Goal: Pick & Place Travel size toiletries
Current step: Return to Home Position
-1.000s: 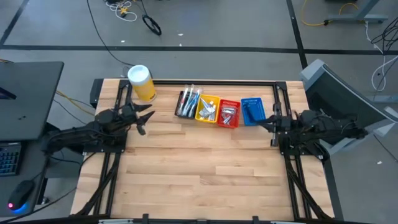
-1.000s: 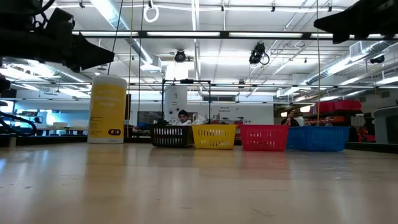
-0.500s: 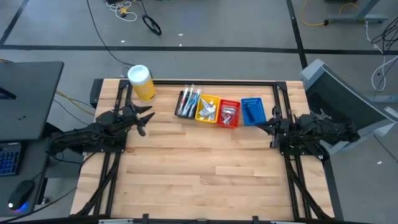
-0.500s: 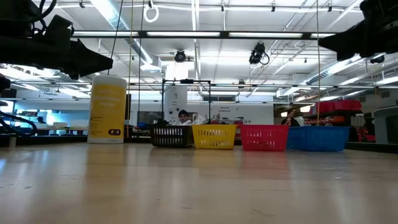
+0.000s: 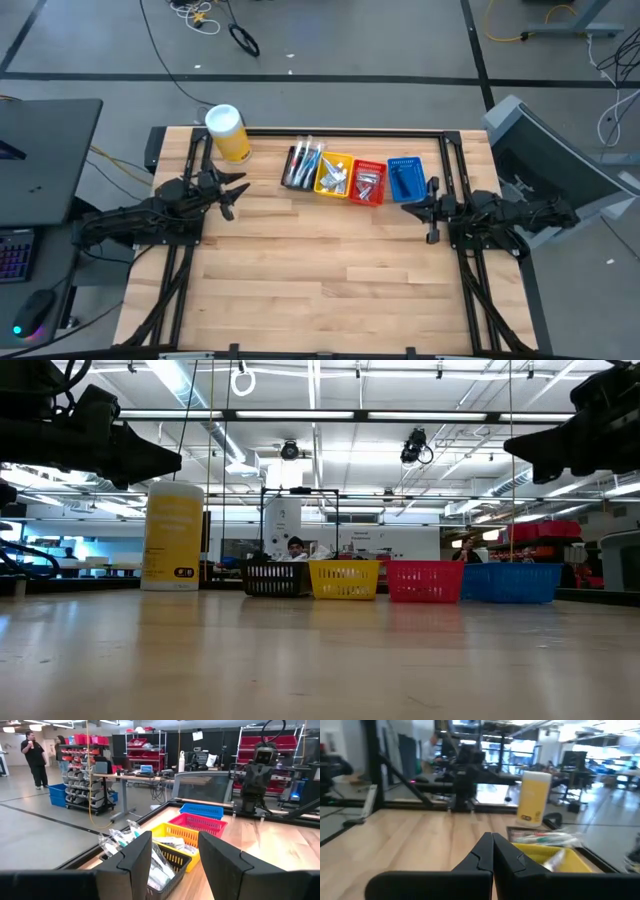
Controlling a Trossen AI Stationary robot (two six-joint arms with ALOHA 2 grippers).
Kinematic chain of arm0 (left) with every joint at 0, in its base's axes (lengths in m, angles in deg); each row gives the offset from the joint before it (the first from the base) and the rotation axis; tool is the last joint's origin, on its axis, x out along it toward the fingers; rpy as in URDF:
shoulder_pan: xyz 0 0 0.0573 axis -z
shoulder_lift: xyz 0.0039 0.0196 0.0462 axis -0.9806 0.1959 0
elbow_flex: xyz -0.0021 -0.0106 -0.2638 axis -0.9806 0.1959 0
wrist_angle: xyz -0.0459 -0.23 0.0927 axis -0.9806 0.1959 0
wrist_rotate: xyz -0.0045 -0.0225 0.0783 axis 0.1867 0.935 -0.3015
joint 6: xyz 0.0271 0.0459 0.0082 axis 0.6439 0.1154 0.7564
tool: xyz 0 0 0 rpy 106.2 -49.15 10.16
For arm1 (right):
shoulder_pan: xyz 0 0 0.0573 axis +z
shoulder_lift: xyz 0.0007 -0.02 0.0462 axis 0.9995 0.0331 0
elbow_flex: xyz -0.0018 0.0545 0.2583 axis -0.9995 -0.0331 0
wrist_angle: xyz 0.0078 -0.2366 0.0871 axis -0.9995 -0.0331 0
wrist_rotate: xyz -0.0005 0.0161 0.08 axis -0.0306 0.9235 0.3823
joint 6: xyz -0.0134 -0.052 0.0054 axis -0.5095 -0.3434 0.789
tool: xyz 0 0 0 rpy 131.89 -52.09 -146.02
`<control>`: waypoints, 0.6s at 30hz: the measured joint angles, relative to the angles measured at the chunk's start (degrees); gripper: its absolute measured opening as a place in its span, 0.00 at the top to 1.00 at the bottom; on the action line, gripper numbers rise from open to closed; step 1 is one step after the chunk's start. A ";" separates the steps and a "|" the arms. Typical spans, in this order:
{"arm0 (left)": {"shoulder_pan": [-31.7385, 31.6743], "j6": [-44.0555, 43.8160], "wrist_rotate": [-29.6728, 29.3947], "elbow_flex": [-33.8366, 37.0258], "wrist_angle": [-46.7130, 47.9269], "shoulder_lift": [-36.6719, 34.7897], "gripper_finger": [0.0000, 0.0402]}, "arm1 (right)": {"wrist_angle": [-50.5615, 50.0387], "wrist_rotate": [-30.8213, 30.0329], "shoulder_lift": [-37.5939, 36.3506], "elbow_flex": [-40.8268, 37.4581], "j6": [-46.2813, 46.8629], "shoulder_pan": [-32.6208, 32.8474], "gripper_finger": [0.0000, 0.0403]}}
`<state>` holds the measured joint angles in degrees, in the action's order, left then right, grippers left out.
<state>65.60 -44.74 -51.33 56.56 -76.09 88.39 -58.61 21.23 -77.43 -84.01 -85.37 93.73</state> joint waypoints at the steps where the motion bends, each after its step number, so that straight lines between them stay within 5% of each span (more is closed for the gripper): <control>1: -0.02 -0.13 0.00 0.00 -0.01 0.00 0.58 | 0.03 0.96 0.06 0.02 -0.13 0.00 1.00; 18: -0.01 0.85 -0.28 0.04 -0.20 0.00 0.58 | -0.51 1.76 0.21 0.02 -0.39 -0.02 1.00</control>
<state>65.60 -43.88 -51.60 56.60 -76.28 88.39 -59.12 22.99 -77.21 -83.99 -85.75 93.71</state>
